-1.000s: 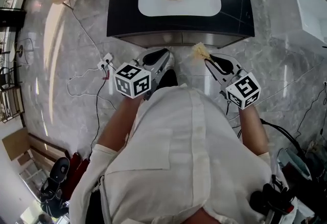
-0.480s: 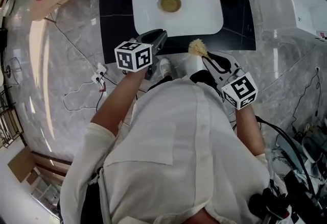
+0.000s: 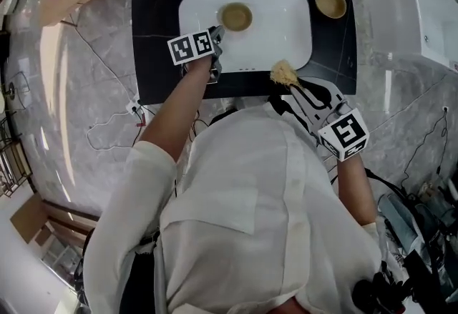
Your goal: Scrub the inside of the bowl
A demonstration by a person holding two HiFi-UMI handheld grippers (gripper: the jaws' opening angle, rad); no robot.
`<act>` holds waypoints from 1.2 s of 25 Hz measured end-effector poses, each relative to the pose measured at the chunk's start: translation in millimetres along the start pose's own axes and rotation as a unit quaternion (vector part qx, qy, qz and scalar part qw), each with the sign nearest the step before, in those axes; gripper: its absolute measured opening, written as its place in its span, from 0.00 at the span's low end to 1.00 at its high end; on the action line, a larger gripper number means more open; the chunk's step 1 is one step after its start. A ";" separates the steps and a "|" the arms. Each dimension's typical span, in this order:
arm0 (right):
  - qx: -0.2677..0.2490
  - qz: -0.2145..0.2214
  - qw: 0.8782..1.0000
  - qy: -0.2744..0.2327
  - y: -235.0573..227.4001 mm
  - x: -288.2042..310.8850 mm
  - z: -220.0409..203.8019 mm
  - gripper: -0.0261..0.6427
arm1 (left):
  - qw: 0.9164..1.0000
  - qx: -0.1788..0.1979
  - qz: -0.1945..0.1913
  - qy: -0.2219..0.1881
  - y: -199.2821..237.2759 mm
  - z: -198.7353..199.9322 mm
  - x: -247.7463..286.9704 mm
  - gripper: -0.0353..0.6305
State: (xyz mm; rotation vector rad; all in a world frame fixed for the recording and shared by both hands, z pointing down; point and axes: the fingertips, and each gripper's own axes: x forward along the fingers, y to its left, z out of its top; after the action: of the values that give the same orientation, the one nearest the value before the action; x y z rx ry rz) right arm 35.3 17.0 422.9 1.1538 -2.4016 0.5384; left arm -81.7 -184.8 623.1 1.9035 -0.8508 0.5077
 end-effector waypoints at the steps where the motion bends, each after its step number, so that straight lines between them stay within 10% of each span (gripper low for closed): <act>1: 0.000 0.003 1.000 0.005 -9.0 -2.3 -1.1 0.11 | 1.000 -0.016 0.007 0.002 5.8 1.5 9.7 0.16; 20: 0.027 0.030 0.997 0.065 -110.5 -28.0 -37.4 0.11 | 0.988 -0.061 0.125 0.065 86.1 -14.2 120.2 0.14; 30: 0.008 0.065 0.997 0.039 -111.6 4.1 -19.0 0.11 | 0.985 0.070 0.126 0.099 52.0 -5.4 80.1 0.07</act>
State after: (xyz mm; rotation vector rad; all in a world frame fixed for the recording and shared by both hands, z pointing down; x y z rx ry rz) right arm 125.9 -40.7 458.9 0.9691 -2.4210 0.6327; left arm -66.5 -223.3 709.4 1.8426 -0.9496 0.9174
